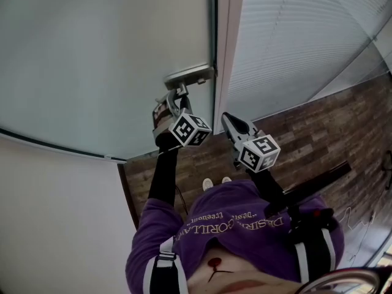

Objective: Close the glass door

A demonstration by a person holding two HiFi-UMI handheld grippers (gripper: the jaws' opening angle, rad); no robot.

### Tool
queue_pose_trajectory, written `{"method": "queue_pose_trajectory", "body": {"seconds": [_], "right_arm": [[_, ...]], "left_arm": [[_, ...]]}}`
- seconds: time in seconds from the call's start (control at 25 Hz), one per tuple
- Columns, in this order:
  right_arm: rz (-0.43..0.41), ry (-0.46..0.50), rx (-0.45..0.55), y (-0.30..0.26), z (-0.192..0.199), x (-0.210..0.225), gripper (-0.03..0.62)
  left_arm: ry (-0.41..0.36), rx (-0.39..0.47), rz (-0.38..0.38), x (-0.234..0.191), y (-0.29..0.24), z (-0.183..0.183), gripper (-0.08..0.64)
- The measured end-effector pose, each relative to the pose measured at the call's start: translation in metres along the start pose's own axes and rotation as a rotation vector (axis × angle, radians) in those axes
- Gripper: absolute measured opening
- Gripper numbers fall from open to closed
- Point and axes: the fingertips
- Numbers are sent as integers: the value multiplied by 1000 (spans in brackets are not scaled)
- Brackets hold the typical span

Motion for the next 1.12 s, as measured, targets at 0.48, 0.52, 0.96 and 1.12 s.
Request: {"method": "queue_pose_trajectory", "body": {"seconds": [0.48, 0.52, 0.96, 1.12], "right_arm": [[-30, 4, -5, 0, 9, -14, -3], [-33, 5, -6, 1, 10, -16, -3], [-40, 13, 6, 7, 10, -19, -3], [-39, 28, 6, 8, 10, -20, -3]], "left_arm": [[89, 69, -45, 21, 44, 20, 166], [113, 73, -40, 25, 48, 22, 166], [500, 149, 4, 54, 85, 28, 91], [612, 197, -23, 42, 98, 24, 35]]}}
Point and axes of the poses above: the fingertips, and each gripper's own axes: y backward along the fingers, x to its right, z out of its underside, and after that the axes turned 2 degrees about -y, right-handed
